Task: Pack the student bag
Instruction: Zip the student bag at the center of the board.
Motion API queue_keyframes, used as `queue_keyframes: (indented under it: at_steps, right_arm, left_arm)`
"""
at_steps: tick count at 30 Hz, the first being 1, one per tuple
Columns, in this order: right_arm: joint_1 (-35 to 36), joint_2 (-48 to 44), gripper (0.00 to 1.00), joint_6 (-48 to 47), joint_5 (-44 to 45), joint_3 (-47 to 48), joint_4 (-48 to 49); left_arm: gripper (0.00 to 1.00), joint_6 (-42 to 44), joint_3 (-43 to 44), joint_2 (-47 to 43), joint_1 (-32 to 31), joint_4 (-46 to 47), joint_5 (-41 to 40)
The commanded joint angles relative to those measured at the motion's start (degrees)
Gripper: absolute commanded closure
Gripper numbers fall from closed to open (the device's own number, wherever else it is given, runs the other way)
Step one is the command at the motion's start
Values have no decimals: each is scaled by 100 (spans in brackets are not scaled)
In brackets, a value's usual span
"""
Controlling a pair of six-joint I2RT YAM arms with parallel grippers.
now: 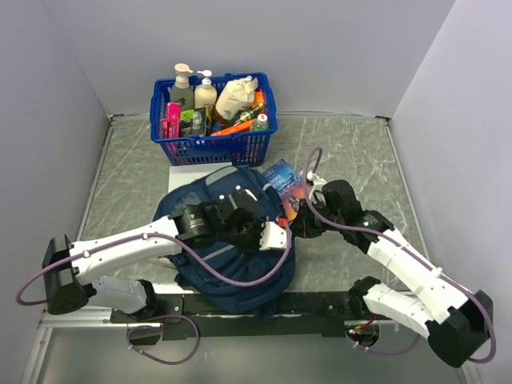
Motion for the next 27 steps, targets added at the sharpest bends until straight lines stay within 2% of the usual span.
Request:
queue_keyframes:
  at_steps: [1,2,5,9,12,14,16,19,20,21,23,24,27]
  right_arm:
    - [-263,292,100,-380,724,428,826]
    - [-263,380,100,-415,654,463,844]
    - [-272,529,100,-546,470,595,870]
    - [-264,600,100,-538,311,595,1072]
    - [-246,653,100,-477,276,560,1239]
    - [-246,644,100,-424,250,577,1310]
    - [-220,540,100,-397,284,586,1310]
    - [-193,311,99,-415,425,586,1284]
    - [-193,241,90,-432,521,647,1179]
    - [-193,162,58,-441,591,674,1117]
    - [-202,-128,36,-415,819,657,942]
    - [-202,-260,19,-398,1090,604,897]
    - [-193,-848,4,-327,1391,245,836]
  left_arm:
    - [99,1535,985,-430,-391,-1366,1863]
    - [99,1774,1136,-404,-479,-1925,1933]
    - [99,2733,1751,-386,-777,-2815,1689]
    - [99,3489,2445,-439,-962,-3414,1241]
    - [99,3368,2745,-351,-1068,-3495,1126]
    - [99,2956,2720,-333,-1121,-3286,1012]
    - [99,2543,2466,-403,-1130,-2899,810]
    - [99,2542,1965,-640,-1130,-2522,573]
    - [99,2532,1851,-702,-1130,-2415,519]
    - [99,2480,1623,-763,-1130,-2327,441]
    - [99,2401,1455,-922,-1121,-2142,291]
    - [99,2374,1306,-974,-1121,-2107,195]
    - [99,2269,1208,-1124,-1077,-2185,-114]
